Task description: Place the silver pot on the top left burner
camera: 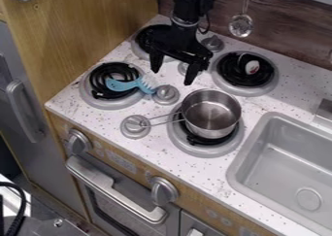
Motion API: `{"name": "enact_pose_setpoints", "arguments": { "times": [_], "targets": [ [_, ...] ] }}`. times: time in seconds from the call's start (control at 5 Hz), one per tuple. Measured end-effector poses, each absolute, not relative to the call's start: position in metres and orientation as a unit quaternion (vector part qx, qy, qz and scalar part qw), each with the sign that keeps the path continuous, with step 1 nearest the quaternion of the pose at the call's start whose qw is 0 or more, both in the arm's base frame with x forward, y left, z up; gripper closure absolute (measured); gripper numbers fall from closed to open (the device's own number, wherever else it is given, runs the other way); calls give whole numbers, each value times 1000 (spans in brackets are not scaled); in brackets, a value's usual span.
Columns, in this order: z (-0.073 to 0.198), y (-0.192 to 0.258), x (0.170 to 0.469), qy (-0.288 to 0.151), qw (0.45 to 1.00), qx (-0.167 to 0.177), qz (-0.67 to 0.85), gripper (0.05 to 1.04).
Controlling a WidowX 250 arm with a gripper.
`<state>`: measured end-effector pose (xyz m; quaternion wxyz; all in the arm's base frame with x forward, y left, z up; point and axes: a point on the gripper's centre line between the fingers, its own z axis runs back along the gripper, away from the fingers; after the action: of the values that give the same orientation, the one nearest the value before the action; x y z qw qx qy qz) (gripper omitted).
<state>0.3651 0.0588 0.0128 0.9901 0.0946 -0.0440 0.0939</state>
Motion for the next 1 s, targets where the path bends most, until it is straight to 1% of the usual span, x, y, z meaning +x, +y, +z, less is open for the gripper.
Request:
{"name": "enact_pose_setpoints", "arguments": {
  "times": [0.2,0.4,0.6,0.8,1.0],
  "targets": [
    [-5,57,356,-16,991,93,93,83],
    [-13,39,340,-2,994,52,101,84],
    [-5,17,336,-7,996,28,88,83],
    [-11,0,327,-1,996,12,83,83],
    [-11,-18,329,-5,997,-13,80,83]
  ]
}}
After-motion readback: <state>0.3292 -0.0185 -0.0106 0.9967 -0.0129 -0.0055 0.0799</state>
